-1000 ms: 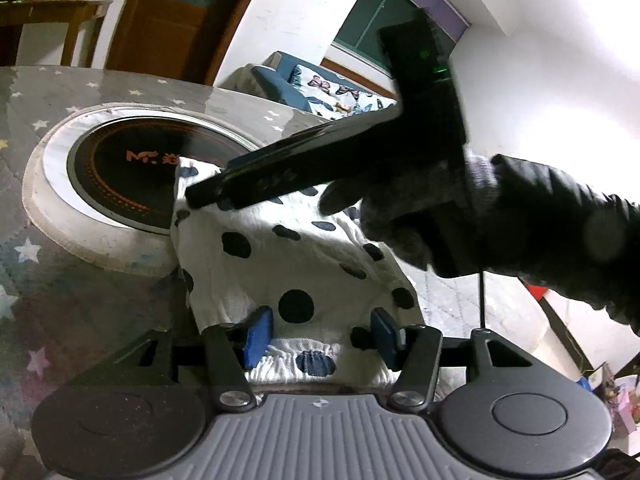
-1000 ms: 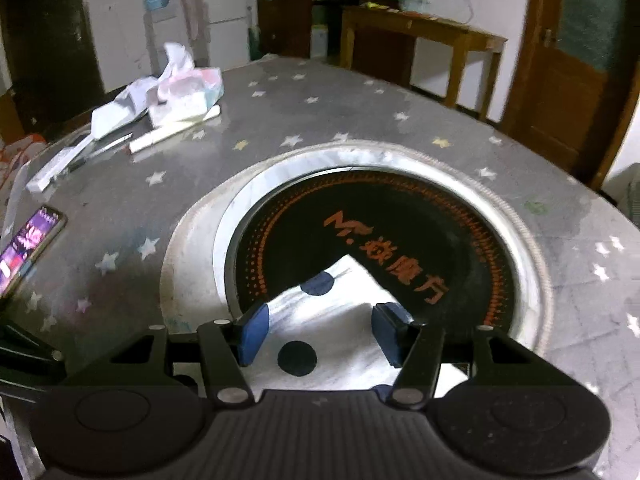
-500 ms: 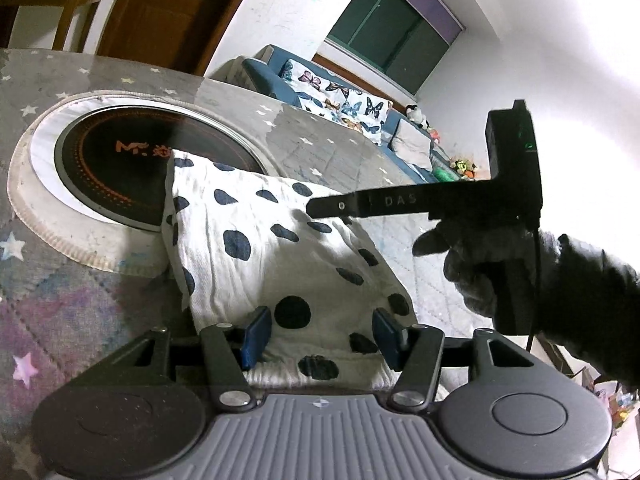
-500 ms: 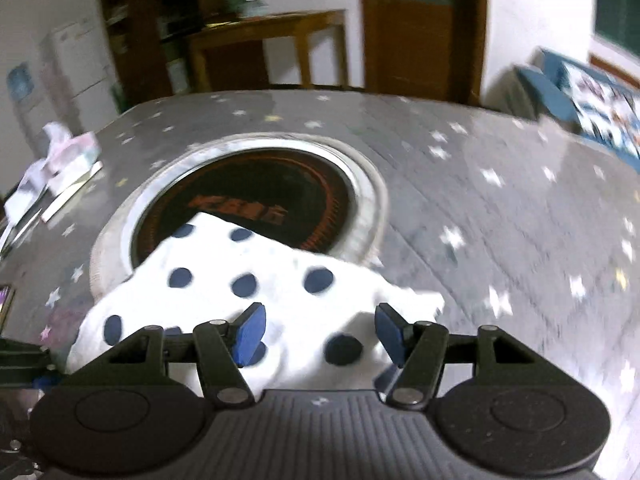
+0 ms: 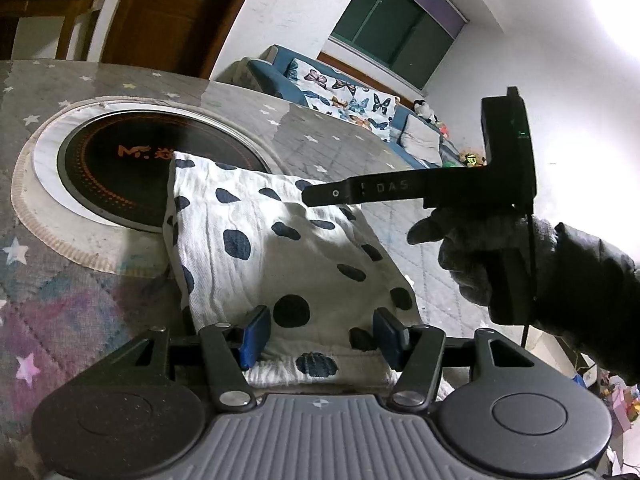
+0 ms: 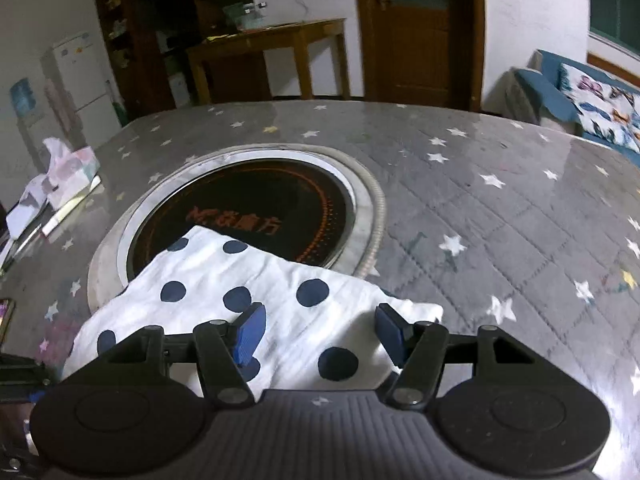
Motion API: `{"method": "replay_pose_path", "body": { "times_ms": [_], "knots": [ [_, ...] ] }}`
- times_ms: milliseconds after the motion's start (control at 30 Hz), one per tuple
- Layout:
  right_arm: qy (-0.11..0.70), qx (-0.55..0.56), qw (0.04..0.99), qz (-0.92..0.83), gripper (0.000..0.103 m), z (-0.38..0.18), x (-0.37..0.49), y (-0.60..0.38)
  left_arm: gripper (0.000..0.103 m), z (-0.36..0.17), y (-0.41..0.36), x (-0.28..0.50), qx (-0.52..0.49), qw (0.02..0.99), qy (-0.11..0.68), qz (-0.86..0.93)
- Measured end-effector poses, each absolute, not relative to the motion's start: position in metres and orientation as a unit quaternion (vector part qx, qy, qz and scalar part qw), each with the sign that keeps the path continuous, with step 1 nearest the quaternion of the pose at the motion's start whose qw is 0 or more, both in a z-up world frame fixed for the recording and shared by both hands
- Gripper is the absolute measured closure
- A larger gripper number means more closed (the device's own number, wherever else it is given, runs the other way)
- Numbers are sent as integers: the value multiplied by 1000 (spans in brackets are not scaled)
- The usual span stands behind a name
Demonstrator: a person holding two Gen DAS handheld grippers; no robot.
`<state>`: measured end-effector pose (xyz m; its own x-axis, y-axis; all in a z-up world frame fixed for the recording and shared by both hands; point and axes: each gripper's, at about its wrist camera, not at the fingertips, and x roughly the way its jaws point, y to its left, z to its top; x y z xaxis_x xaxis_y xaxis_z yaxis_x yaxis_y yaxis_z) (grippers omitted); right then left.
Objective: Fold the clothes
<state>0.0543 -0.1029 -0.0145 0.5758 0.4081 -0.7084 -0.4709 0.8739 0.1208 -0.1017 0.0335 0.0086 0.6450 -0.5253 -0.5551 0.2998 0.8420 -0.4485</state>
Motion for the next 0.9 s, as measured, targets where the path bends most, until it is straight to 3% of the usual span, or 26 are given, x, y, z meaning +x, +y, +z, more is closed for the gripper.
{"method": "replay_pose_path", "body": {
  "times_ms": [500,900],
  "knots": [
    [371,-42,885,279,40,-18,49,-113,41,17,18,-114,-125,913,339,-189],
    [349,-55,874,334,29,-20,18,-119,37,24,-3,-120,-97,926,336,-139]
  ]
}}
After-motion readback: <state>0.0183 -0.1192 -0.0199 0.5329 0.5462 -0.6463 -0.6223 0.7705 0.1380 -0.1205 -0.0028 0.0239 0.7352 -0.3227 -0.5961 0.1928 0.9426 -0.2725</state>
